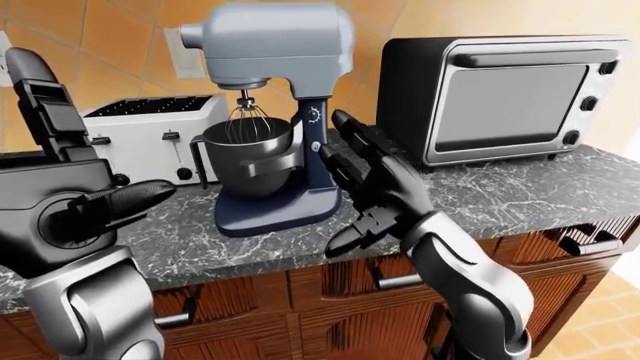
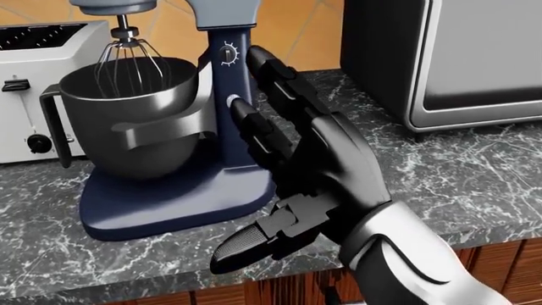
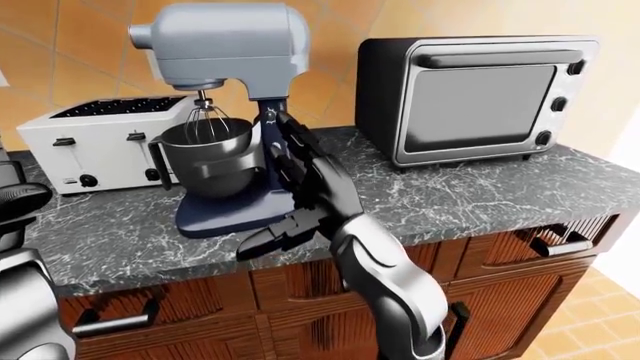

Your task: Open the stand mixer head.

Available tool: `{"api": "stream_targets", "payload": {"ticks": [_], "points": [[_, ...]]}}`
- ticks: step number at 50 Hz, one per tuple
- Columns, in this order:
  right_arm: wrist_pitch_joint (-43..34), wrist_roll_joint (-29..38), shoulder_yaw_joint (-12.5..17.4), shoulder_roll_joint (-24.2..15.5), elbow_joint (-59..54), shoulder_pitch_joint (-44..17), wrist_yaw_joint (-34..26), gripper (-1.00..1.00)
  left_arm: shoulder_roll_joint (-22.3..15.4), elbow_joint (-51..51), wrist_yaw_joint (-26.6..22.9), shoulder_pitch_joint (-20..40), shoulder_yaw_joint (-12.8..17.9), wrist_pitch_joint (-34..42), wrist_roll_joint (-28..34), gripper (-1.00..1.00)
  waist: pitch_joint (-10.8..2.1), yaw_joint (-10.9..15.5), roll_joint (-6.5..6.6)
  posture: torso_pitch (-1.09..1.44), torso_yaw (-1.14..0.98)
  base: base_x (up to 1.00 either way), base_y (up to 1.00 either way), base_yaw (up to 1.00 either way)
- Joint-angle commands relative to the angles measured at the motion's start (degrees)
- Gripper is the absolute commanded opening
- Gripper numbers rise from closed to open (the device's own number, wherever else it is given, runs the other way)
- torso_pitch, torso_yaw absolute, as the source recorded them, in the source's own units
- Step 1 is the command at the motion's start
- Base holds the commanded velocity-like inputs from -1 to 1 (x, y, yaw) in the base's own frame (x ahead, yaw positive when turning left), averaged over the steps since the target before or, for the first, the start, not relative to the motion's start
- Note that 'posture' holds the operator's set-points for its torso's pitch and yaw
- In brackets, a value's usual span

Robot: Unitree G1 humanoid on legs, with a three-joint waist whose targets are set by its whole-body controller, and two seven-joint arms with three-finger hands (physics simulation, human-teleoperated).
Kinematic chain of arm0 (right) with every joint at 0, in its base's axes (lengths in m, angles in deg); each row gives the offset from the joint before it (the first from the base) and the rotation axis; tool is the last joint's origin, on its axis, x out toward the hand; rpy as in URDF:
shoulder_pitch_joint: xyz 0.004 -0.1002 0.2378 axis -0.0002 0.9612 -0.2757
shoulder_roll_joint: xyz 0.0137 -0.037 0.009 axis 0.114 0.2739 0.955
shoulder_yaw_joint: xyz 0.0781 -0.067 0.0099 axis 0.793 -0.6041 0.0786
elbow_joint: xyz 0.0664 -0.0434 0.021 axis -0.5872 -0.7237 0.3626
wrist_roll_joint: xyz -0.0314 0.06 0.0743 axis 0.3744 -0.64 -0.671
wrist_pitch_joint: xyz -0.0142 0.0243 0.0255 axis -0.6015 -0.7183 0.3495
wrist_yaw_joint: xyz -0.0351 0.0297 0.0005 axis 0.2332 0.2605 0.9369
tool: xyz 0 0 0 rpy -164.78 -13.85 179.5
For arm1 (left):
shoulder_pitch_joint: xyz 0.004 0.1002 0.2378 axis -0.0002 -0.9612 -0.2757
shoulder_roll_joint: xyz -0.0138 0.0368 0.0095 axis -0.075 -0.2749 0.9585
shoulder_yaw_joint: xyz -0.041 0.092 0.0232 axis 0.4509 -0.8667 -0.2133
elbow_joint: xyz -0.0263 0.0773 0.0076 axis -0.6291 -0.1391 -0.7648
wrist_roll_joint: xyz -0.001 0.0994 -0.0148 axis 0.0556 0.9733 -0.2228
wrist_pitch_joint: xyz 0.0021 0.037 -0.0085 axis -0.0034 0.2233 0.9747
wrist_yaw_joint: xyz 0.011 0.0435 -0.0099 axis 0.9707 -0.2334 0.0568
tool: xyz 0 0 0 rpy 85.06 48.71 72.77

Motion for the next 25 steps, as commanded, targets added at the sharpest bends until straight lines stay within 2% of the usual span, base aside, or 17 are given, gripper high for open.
{"api": "stream_targets", "payload": {"ticks": [1,25], "points": [[2.28,0.39,0.4,0.16,0.99,-1.66,-0.72,1.0,-0.5,0.9,-0.45,1.24,0.02,-0.6,0.08,1.0,-0.16,-0.01,0.26,-0.39,0.0,0.0,0.0,0.0],[4.9,2.19,0.32,1.09,-3.61,-3.87,-2.82,1.0,-0.73,0.85,-0.21,1.23,0.33,-0.64,-0.14,1.0,-0.08,-0.07,0.44,-0.39,0.0,0.0,0.0,0.0]]}}
